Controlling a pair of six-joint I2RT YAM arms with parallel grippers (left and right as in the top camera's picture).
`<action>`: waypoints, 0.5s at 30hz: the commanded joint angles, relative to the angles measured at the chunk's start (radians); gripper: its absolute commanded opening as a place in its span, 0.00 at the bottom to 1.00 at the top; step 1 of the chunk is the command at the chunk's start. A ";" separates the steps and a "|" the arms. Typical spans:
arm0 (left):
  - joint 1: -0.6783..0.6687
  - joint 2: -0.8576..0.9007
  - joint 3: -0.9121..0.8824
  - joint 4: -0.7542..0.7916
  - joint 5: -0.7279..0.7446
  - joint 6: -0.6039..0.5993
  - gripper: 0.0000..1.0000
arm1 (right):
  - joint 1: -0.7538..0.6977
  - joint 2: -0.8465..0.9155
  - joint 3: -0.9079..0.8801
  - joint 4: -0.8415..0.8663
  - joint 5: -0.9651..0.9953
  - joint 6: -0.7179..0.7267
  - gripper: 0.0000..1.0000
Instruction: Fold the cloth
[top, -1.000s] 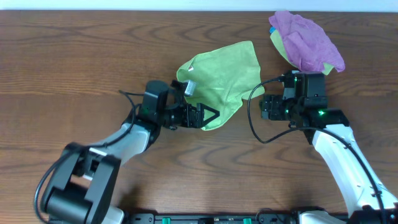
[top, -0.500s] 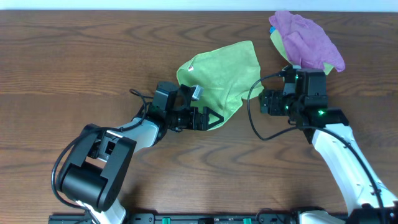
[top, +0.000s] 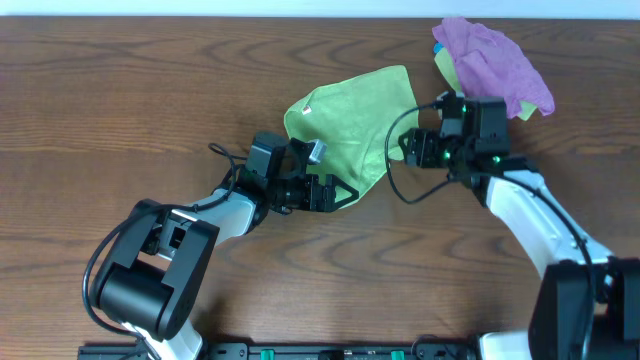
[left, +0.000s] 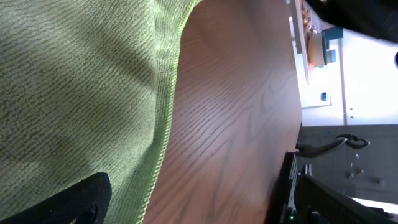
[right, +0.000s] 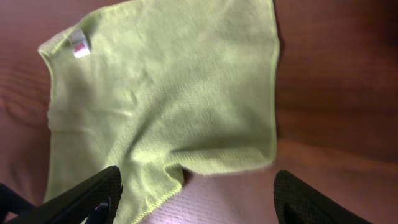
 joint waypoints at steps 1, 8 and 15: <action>0.001 0.008 0.021 -0.003 -0.009 0.030 0.95 | -0.007 0.046 0.075 0.005 -0.049 0.021 0.79; 0.000 0.008 0.021 -0.004 -0.014 0.034 0.95 | 0.001 0.164 0.147 -0.005 -0.083 0.032 0.78; 0.000 0.008 0.021 -0.004 -0.037 0.037 0.95 | 0.007 0.208 0.147 -0.013 -0.122 0.040 0.72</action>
